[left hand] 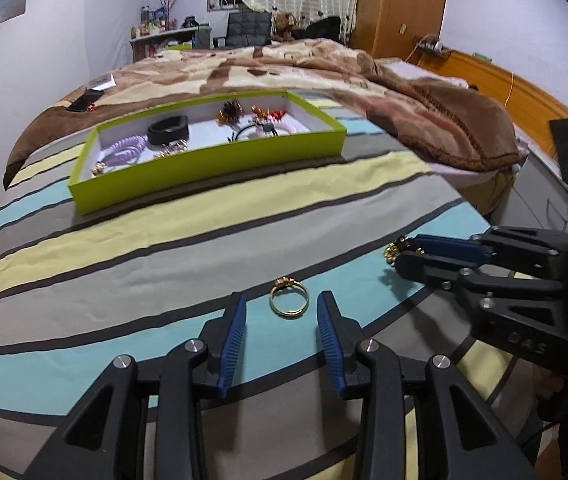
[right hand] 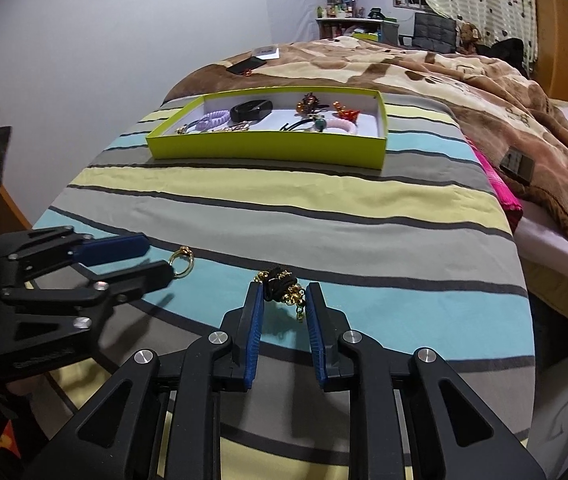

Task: Organize jewelry
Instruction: 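Grasp the gold ring with the left tool while the right tool grasps the gold-black charm, then lower the ring and charm into the green box and open both tools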

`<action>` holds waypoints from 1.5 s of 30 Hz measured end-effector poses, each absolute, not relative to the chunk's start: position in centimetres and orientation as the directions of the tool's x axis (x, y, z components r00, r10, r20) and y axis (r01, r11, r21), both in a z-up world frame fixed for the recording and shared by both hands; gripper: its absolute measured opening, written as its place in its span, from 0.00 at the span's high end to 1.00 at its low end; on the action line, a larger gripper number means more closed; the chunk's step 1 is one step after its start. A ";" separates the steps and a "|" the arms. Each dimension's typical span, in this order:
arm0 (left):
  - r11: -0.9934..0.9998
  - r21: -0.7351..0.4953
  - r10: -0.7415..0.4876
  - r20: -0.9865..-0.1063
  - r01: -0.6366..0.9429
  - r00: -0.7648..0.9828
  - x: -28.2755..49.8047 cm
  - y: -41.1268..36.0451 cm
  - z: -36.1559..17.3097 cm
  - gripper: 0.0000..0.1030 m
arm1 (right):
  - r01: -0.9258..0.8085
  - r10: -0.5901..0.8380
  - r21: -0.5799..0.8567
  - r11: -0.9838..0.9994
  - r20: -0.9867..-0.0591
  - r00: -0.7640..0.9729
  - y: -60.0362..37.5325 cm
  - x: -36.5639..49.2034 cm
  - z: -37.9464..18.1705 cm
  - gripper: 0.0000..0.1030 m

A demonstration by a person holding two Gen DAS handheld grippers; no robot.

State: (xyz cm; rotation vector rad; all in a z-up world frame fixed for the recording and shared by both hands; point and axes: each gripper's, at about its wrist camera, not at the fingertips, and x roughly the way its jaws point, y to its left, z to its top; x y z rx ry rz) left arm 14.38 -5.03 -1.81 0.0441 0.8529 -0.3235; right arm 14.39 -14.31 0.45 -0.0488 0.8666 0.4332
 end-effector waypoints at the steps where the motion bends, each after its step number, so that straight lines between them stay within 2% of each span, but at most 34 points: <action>1: 0.950 -0.088 -0.260 -0.753 0.300 0.604 14.5 -5.4 -2.0 0.63 | -0.385 0.350 0.135 0.913 -0.746 0.566 -14.4 14.4 0.4 0.79; 8: 0.951 -0.016 -0.207 -0.774 0.308 0.598 14.9 -6.8 -2.3 0.63 | -0.378 0.357 0.148 0.914 -0.738 0.573 -14.9 14.4 0.6 0.79; 10: 0.950 -0.003 -0.199 -0.775 0.311 0.600 14.9 -7.0 -2.3 0.65 | -0.379 0.359 0.150 0.913 -0.736 0.574 -15.0 14.3 0.7 0.79; 12: 0.948 -0.004 -0.205 -0.774 0.318 0.600 14.8 -7.0 -2.3 0.75 | -0.379 0.360 0.150 0.913 -0.734 0.576 -15.0 14.2 0.8 0.79; 13: 0.948 -0.006 -0.207 -0.773 0.319 0.600 14.9 -6.9 -2.3 0.77 | -0.380 0.361 0.151 0.913 -0.733 0.577 -15.1 14.0 0.8 0.79; 25: 0.947 -0.055 -0.245 -0.758 0.316 0.604 14.3 -6.1 -1.8 0.77 | -0.368 0.364 0.161 0.916 -0.720 0.591 -15.4 13.6 1.4 0.79; 37: 0.957 -0.109 -0.269 -0.677 0.267 0.685 14.2 -3.1 1.3 0.77 | -0.361 0.383 0.186 0.914 -0.692 0.612 -15.2 14.2 2.9 0.79; 45: 0.966 -0.095 -0.244 -0.652 0.242 0.718 16.5 -1.2 3.0 0.77 | -0.380 0.392 0.175 0.908 -0.673 0.628 -14.3 16.2 4.4 0.79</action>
